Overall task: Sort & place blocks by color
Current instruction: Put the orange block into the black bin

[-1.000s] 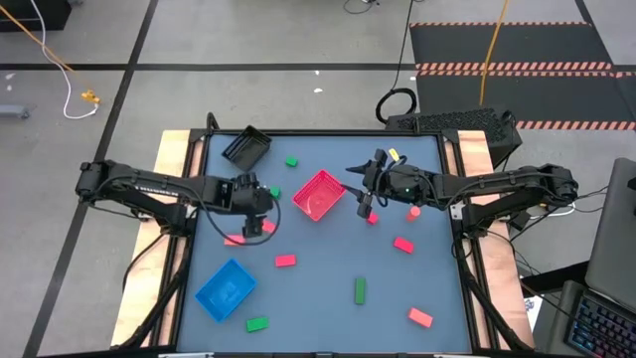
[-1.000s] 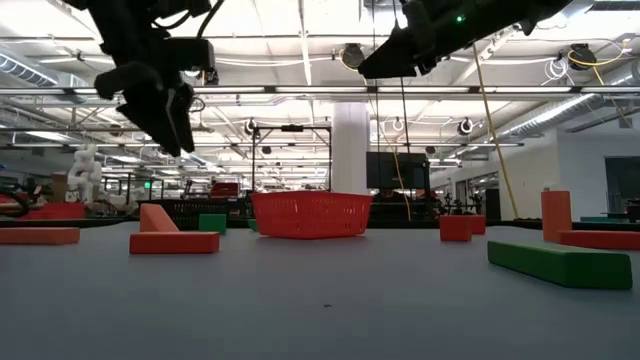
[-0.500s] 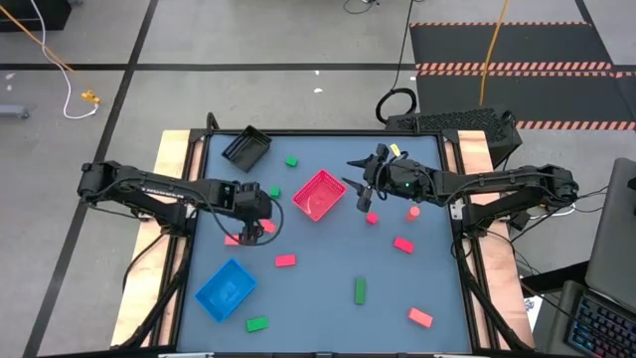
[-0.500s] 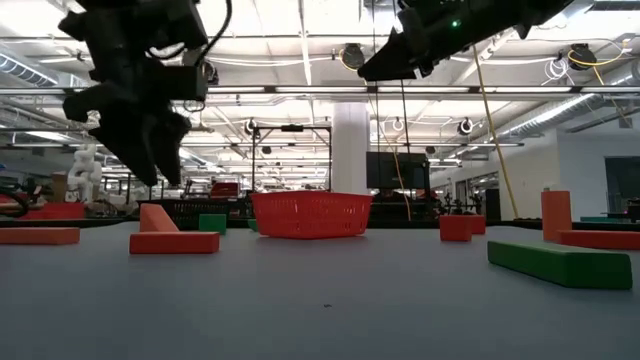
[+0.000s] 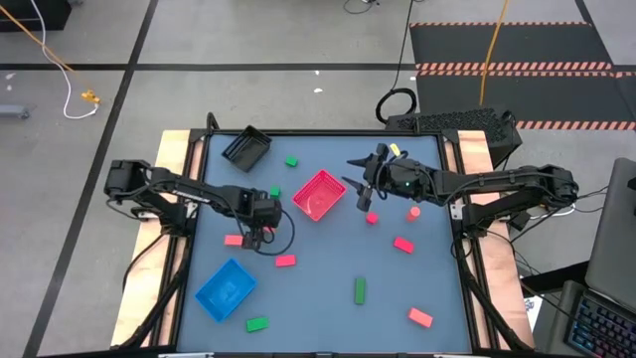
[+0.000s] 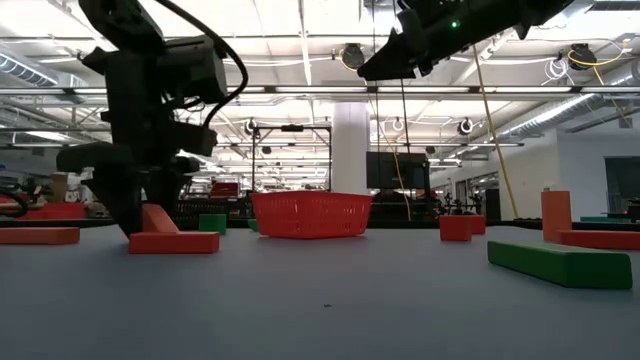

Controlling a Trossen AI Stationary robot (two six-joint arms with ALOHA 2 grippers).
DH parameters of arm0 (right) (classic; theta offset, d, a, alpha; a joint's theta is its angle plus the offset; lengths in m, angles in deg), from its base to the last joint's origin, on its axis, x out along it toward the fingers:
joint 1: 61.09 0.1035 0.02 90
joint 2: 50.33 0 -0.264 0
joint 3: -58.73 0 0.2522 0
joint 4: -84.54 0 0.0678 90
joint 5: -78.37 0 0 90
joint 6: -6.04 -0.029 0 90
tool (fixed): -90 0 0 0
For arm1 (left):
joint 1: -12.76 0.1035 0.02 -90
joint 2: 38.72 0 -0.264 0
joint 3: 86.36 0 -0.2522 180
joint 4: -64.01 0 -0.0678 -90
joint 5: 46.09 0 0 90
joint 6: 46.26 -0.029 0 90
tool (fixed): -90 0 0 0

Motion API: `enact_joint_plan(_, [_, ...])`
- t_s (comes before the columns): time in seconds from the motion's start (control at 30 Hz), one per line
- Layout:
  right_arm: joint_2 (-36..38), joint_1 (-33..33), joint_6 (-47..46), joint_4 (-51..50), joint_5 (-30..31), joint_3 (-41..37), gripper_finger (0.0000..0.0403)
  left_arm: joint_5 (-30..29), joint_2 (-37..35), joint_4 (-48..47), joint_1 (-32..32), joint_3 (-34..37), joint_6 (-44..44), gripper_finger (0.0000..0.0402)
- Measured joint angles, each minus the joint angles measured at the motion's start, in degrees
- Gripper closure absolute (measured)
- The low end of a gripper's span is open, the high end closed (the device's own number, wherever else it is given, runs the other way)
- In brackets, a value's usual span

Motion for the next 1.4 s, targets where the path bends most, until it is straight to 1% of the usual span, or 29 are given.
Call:
enact_joint_plan(0.3, [0.0, -0.1, -0.1, -0.4, 0.0, 0.0, 0.0193, -0.1, 0.0, 1.0, 0.0, 0.1, 0.5, 0.0109])
enact_joint_plan(0.37, [0.0, -0.1, -0.1, -0.4, 0.0, 0.0, 0.0193, 0.0, 0.0, 1.0, 0.0, 0.1, 0.5, 0.0121])
enact_joint_plan(0.43, [0.0, -0.1, -0.1, -0.4, 0.0, 0.0, 0.0193, 0.3, 0.0, 1.0, 0.0, 0.1, 0.3, 0.0150])
enact_joint_plan(0.47, [0.0, -0.1, -0.1, -0.4, 0.0, 0.0, 0.0193, 0.5, 0.0, 1.0, 0.0, 0.1, 0.3, 0.0171])
enact_joint_plan(0.57, [0.0, -0.1, -0.1, -0.4, 0.0, 0.0, 0.0193, 0.2, 0.0, 1.3, 0.0, 0.1, 0.3, 0.0253])
enact_joint_plan(0.6, [0.0, -0.1, -0.1, -0.4, 0.0, 0.0, 0.0193, -0.4, 0.0, 1.3, 0.0, 0.1, 0.3, 0.0273])
enact_joint_plan(0.7, [0.0, -0.1, -0.1, -0.4, 0.0, 0.0, 0.0193, -0.6, -0.1, 0.8, 0.2, 0.0, -0.1, 0.0271])
enact_joint_plan(0.8, [0.0, -0.1, -0.1, -0.4, 0.0, 0.0, 0.0193, -1.7, 0.0, -3.7, 1.1, -1.4, 0.1, 0.0271])
enact_joint_plan(0.97, [0.0, -0.1, 0.0, -0.4, 0.0, 0.0, 0.0193, -6.9, -0.1, -12.2, 2.8, -6.8, -0.6, 0.0271])
enact_joint_plan(1.1, [0.0, -0.1, 0.0, -0.4, 0.0, 0.0, 0.0193, -12.5, -0.1, -15.7, 5.4, -12.4, -2.8, 0.0271])
enact_joint_plan(1.27, [0.0, -0.1, 0.1, -0.4, 0.0, 0.0, 0.0193, -21.5, -0.1, -18.9, 11.6, -18.8, -5.3, 0.0271])
enact_joint_plan(1.4, [0.0, -0.1, 0.1, -0.4, 0.0, 0.0, 0.0193, -25.0, -0.1, -19.1, 19.7, -22.5, -5.1, 0.0271])
